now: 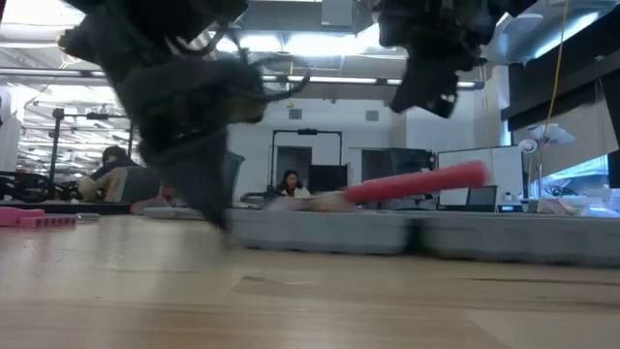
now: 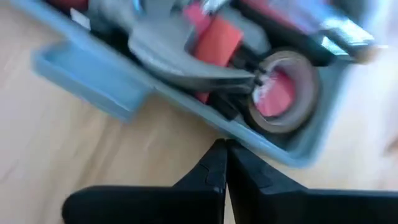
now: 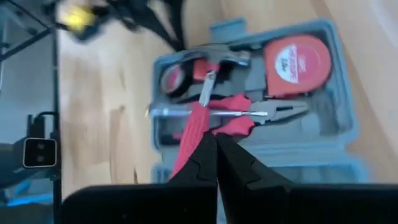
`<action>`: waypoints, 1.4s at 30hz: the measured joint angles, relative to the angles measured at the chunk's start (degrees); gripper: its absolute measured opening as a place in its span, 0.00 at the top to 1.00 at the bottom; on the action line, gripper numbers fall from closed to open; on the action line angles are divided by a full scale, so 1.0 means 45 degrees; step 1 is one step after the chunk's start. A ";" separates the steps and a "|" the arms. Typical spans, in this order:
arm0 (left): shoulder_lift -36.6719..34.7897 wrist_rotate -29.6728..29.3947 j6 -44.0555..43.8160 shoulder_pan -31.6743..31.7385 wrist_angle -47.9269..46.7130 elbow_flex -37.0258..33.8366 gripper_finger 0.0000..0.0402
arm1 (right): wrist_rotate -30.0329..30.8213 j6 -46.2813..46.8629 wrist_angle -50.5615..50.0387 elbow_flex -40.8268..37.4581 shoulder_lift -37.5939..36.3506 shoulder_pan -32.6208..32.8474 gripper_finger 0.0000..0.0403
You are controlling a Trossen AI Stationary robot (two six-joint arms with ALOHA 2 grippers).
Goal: Prefit tool cases
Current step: Remove the orange hammer from the gray prefit tool case
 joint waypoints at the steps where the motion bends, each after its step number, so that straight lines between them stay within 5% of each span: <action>1: 0.0036 0.0000 0.0000 0.0000 0.0653 0.0018 1.00 | 0.0041 0.0260 -0.0292 0.0000 0.0000 0.0000 1.00; 10: 0.0212 -0.0045 0.0869 0.0213 0.1257 0.0197 1.00 | -0.0483 0.0029 -0.0648 0.0000 0.0047 0.0015 0.95; 19: -0.0479 -0.0249 -0.0234 -0.0055 -0.0488 0.0206 1.00 | -0.1707 -0.1524 0.1221 -0.0005 0.1587 0.0071 0.62; 23: -0.0479 -0.0636 -0.2170 -0.0587 -0.1340 0.0202 1.00 | -0.1168 -0.2460 0.1796 -0.0005 0.2306 0.0305 0.53; 42: -0.0488 -0.2108 -0.7916 -0.2816 -0.2026 0.0197 1.00 | 0.1109 -0.2443 0.2174 0.0000 0.3682 0.1014 0.70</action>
